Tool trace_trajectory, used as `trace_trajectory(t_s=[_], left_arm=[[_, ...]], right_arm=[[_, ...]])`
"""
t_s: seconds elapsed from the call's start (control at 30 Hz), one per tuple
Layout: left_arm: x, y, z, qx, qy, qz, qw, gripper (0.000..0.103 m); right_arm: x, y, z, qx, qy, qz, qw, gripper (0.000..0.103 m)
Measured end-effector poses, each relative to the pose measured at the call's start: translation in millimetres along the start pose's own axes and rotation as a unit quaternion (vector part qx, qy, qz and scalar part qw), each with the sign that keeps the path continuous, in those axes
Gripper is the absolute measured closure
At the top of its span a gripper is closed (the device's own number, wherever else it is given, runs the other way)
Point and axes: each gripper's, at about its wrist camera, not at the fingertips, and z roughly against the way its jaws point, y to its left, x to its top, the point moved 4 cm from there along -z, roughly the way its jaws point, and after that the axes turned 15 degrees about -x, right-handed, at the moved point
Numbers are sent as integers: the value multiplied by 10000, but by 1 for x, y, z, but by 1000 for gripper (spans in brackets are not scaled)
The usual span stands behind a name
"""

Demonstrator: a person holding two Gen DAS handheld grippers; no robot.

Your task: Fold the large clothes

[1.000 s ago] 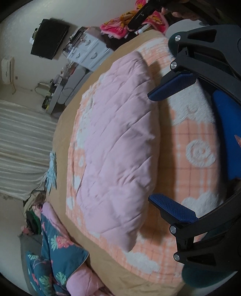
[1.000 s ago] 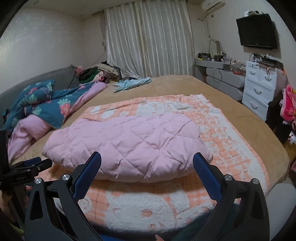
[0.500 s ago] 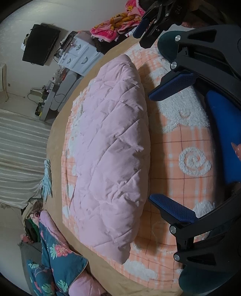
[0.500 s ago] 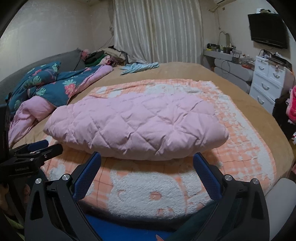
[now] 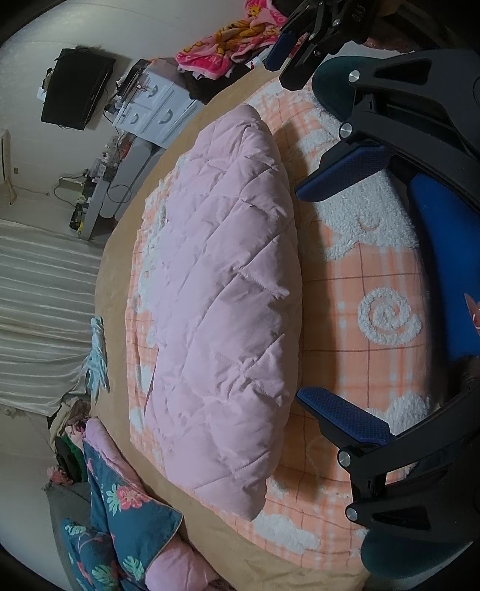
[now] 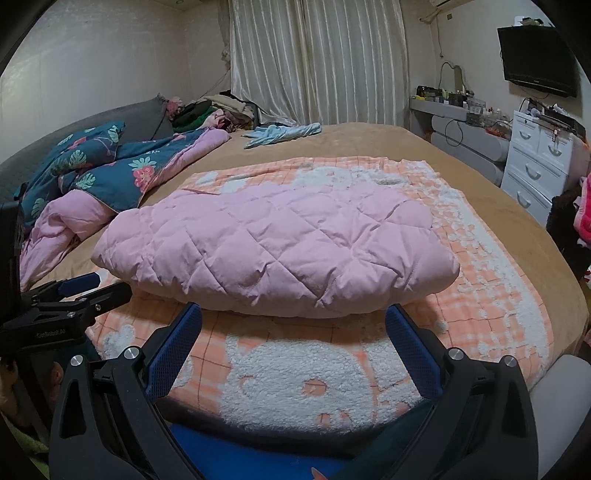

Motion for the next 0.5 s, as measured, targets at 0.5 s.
trace_trajectory(t_s=[0.5], left_arm=[[-1, 2, 4, 49, 19, 15, 10000, 9]], right_arm=[[-2, 0, 1, 67, 33, 33, 10000, 4]])
